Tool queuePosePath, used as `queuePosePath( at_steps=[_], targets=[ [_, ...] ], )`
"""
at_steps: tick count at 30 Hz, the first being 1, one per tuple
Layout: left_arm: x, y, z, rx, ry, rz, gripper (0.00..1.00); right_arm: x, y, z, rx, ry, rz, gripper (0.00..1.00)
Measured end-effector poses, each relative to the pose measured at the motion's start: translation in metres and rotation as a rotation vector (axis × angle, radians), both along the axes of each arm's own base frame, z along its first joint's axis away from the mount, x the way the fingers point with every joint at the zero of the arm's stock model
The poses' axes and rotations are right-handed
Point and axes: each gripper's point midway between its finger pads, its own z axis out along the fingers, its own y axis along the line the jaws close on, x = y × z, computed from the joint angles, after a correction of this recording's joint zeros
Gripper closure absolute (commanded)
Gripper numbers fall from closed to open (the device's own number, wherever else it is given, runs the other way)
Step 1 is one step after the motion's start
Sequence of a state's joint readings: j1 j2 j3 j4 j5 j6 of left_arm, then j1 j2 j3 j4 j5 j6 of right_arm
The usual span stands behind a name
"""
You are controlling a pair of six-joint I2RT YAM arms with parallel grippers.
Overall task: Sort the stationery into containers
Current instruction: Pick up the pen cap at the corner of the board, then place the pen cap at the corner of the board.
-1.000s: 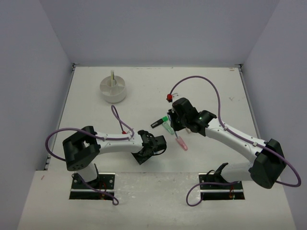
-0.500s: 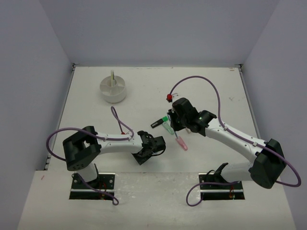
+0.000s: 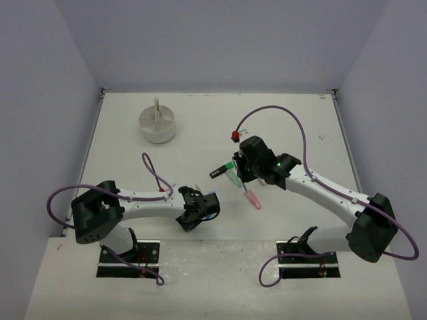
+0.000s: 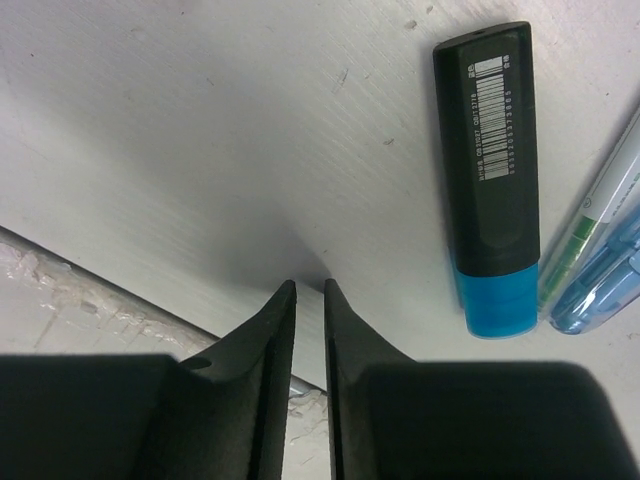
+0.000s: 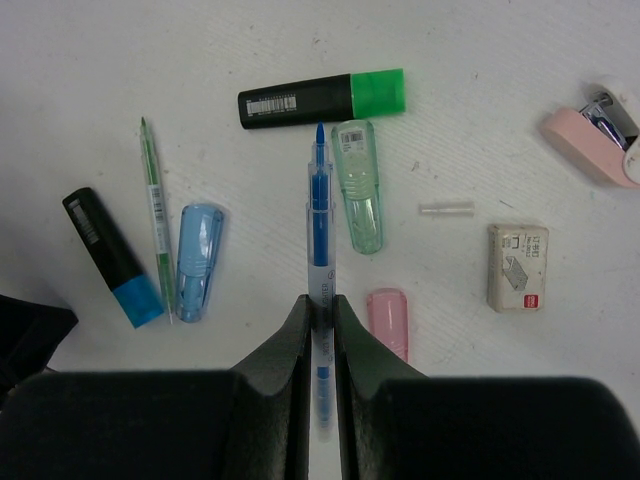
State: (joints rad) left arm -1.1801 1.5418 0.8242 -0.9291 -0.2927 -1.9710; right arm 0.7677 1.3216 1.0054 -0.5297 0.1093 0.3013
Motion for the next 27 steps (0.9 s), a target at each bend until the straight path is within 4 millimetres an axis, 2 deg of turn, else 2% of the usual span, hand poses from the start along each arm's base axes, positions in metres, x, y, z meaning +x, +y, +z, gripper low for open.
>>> queuePosePath(
  at_steps=[5, 9, 10, 12, 13, 15, 16, 21, 24, 27],
  targets=[
    [-0.001, 0.001, -0.001, -0.019, -0.006, 0.000, 0.83, -0.001, 0.001, 0.000, -0.002, -0.001, 0.006, 1.00],
    [0.003, -0.001, 0.001, -0.025, -0.028, 0.000, 0.66, -0.001, 0.001, 0.000, -0.003, -0.002, 0.008, 1.00],
    [0.007, -0.001, 0.002, -0.020, -0.044, -0.004, 0.61, -0.001, 0.001, 0.000, -0.003, -0.002, 0.008, 1.00],
    [0.014, -0.001, 0.003, 0.003, -0.072, -0.020, 0.57, -0.001, 0.001, 0.000, -0.003, -0.002, 0.009, 1.00],
    [0.017, 0.000, 0.005, 0.018, -0.087, -0.032, 0.48, -0.001, 0.001, 0.000, -0.003, -0.002, 0.009, 1.00],
    [0.028, 0.004, 0.011, 0.048, -0.122, -0.063, 0.44, -0.001, 0.001, 0.000, -0.003, -0.002, 0.009, 1.00],
    [0.035, 0.007, 0.014, 0.061, -0.140, -0.077, 0.36, -0.001, 0.001, 0.000, -0.003, -0.002, 0.010, 1.00],
    [0.082, 0.036, 0.039, 0.075, -0.215, -0.170, 0.33, -0.002, 0.002, 0.000, 0.001, 0.001, 0.015, 1.00],
    [0.115, 0.065, 0.061, 0.079, -0.275, -0.172, 0.31, -0.003, 0.003, 0.000, 0.006, 0.005, 0.021, 1.00],
    [0.135, 0.095, 0.077, 0.130, -0.305, -0.177, 0.30, -0.003, 0.004, 0.000, 0.011, 0.007, 0.025, 1.00]
  ],
)
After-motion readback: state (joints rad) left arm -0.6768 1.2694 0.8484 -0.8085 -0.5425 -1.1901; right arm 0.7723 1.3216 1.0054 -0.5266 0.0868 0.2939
